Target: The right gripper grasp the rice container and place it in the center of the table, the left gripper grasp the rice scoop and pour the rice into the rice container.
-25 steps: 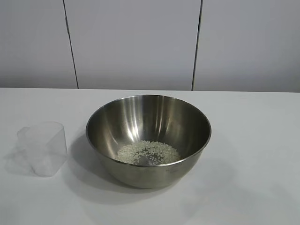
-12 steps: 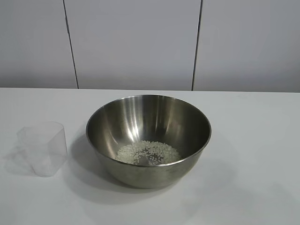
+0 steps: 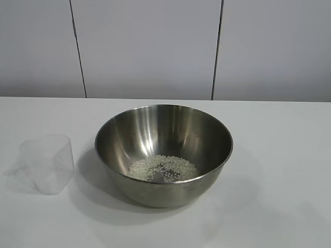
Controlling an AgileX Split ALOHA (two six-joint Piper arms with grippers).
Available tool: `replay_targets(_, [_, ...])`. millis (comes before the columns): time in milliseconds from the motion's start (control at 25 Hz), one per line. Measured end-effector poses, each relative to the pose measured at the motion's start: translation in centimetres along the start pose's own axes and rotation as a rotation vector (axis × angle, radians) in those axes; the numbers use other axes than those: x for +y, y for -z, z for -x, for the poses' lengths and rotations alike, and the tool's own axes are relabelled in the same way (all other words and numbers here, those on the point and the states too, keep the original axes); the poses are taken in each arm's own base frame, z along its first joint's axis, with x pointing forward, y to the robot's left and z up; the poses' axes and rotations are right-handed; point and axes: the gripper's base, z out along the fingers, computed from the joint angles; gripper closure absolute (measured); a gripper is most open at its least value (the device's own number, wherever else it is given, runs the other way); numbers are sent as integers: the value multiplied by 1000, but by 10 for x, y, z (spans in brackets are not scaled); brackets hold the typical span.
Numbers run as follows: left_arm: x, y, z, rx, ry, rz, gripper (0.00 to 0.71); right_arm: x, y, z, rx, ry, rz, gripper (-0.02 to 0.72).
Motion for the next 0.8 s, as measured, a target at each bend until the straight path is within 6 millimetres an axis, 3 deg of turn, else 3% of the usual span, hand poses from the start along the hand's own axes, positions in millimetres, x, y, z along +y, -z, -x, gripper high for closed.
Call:
replay_targets(120, [-7,25,-19,82,-55,-102,311,0,0,0,0,0,0,135])
replay_targets(360, [-14,55,-73,202,-23,-158,311,0,0,0,0,0,0,135])
replay_targets(560, [-14,77,-97,226,2,-159,311,0,0,0,0,0,-1,135])
replay_targets(800, [-22,66,-130,310,17,-181,311,0,0,0,0,0,-1,135])
